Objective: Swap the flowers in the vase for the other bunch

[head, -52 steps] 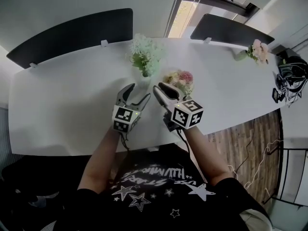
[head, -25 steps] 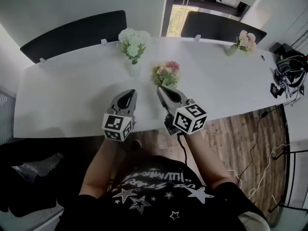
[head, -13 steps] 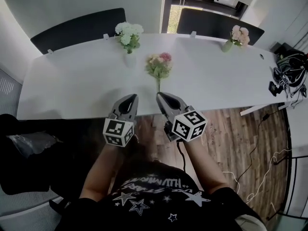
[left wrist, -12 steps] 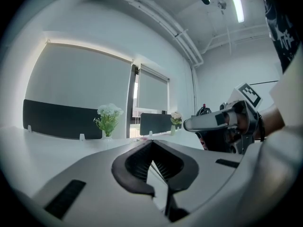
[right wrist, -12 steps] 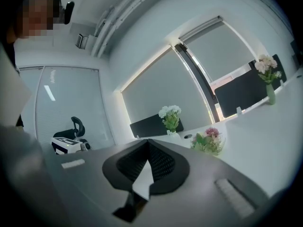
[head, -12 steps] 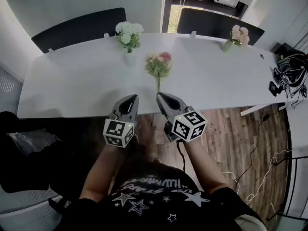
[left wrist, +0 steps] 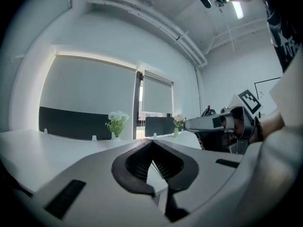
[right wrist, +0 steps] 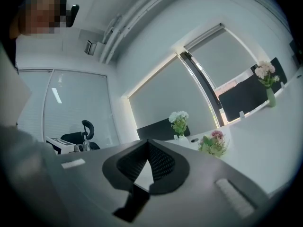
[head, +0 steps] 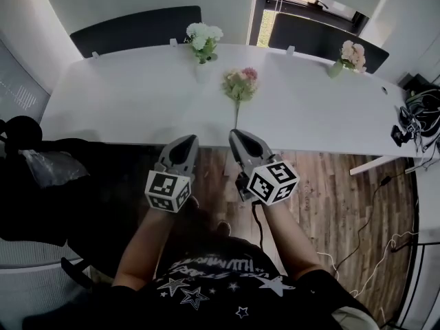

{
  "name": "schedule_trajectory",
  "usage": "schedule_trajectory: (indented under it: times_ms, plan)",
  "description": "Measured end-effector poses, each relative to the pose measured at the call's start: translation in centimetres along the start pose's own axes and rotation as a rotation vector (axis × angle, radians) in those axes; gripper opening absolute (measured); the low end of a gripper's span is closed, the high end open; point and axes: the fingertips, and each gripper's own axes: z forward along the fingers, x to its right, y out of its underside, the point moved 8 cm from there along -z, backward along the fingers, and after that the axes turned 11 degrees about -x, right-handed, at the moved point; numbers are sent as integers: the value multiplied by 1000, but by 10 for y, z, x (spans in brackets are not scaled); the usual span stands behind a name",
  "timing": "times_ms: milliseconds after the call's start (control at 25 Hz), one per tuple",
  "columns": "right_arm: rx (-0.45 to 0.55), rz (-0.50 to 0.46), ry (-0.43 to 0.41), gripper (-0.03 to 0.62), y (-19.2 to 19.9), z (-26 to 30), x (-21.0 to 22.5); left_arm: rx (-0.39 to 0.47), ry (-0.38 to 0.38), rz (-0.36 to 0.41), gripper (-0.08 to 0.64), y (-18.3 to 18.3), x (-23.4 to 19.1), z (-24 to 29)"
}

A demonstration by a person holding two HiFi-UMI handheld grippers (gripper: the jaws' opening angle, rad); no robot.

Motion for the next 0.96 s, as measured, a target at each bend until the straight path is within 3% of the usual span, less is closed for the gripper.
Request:
schedule_trajectory:
  times_ms: [480,960]
  plan:
    - [-14,-1,135,2,17,-22,-28,12,53,-5,8,9,-4,-29]
    - [-62,37,201,2,60,-29,-121,-16,29,-70,8,41,-40,-132]
